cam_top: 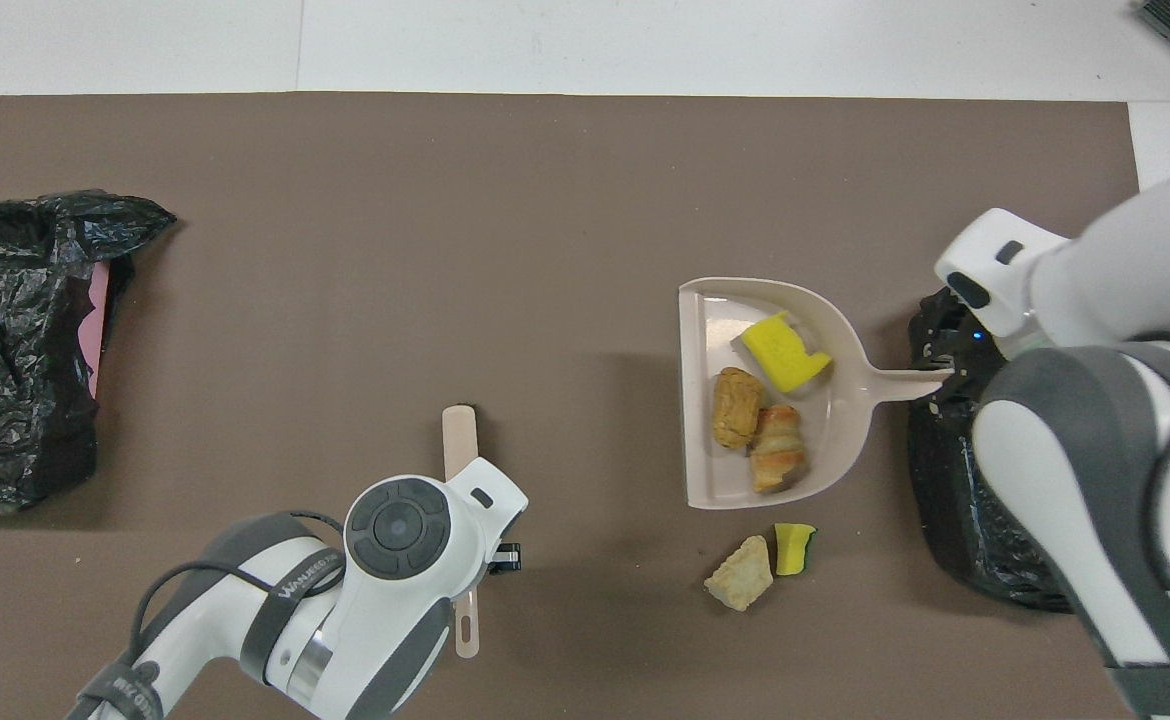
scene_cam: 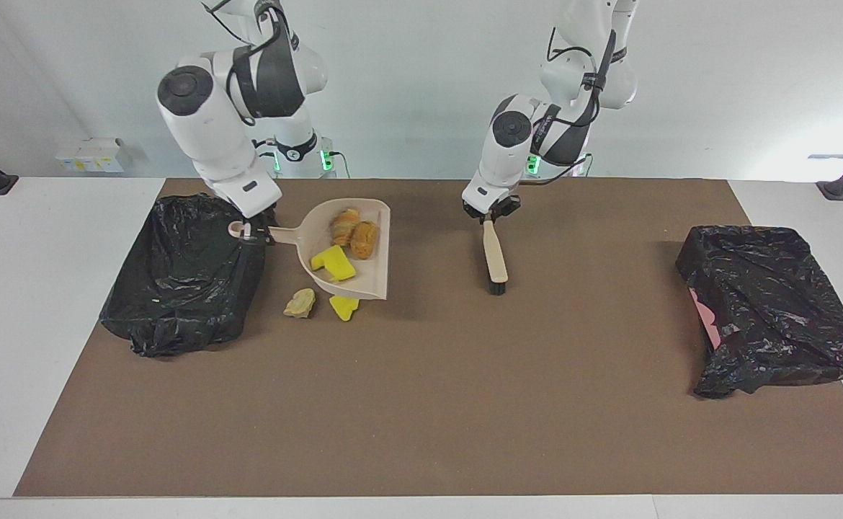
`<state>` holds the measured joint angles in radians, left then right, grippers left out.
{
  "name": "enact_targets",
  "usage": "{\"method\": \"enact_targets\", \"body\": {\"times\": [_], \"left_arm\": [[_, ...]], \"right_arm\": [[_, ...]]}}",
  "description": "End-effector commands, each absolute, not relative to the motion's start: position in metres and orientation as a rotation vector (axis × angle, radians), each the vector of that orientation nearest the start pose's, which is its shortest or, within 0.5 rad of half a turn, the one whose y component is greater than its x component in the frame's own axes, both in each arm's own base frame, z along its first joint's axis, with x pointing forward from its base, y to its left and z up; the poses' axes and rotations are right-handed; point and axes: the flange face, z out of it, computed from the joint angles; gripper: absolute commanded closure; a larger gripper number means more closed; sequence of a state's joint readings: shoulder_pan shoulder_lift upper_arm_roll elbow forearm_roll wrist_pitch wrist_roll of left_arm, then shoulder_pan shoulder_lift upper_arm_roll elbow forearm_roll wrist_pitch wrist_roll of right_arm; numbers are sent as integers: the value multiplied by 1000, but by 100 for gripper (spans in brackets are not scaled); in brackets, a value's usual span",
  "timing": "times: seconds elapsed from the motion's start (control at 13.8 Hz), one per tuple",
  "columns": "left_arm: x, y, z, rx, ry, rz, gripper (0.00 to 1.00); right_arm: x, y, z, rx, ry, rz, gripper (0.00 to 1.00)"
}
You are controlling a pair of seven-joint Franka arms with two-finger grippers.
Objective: Sweep and dump trash in bin
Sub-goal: 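Carry the loaded dustpan to the black bag with the right gripper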
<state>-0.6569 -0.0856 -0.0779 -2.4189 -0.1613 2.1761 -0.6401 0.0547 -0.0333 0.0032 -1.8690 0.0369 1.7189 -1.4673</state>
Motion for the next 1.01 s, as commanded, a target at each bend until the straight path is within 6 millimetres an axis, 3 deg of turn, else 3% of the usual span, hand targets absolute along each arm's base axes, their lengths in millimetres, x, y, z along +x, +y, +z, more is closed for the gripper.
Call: {"method": "enact_targets", "body": {"times": [0.0, 0.29, 0.43, 0.51, 0.58, 0.65, 0.8, 0.94], "left_arm": [[293, -318, 333, -3142, -80, 281, 100], [263, -327, 333, -3176, -105, 317, 100], [262, -327, 333, -3177, -114, 323, 100], [263, -327, 332, -3173, -115, 331, 85], [266, -328, 333, -3175, -115, 332, 51], [270, -329, 336, -3173, -118, 340, 1], [292, -330, 339, -3183, -147, 338, 0], [330, -323, 348, -3205, -239, 303, 0]], "right_arm": [[507, -33, 525, -2156, -2088, 72, 100], [481, -147, 526, -2164, -2138, 130, 100], [474, -178, 528, -2212, -2198, 246, 100], [472, -192, 527, -2218, -2237, 260, 100], [469, -203, 528, -2243, -2272, 266, 100], [466, -211, 526, -2261, -2319, 312, 100], [463, -218, 523, -2280, -2426, 386, 100], [462, -217, 520, -2271, -2526, 433, 100]]}}
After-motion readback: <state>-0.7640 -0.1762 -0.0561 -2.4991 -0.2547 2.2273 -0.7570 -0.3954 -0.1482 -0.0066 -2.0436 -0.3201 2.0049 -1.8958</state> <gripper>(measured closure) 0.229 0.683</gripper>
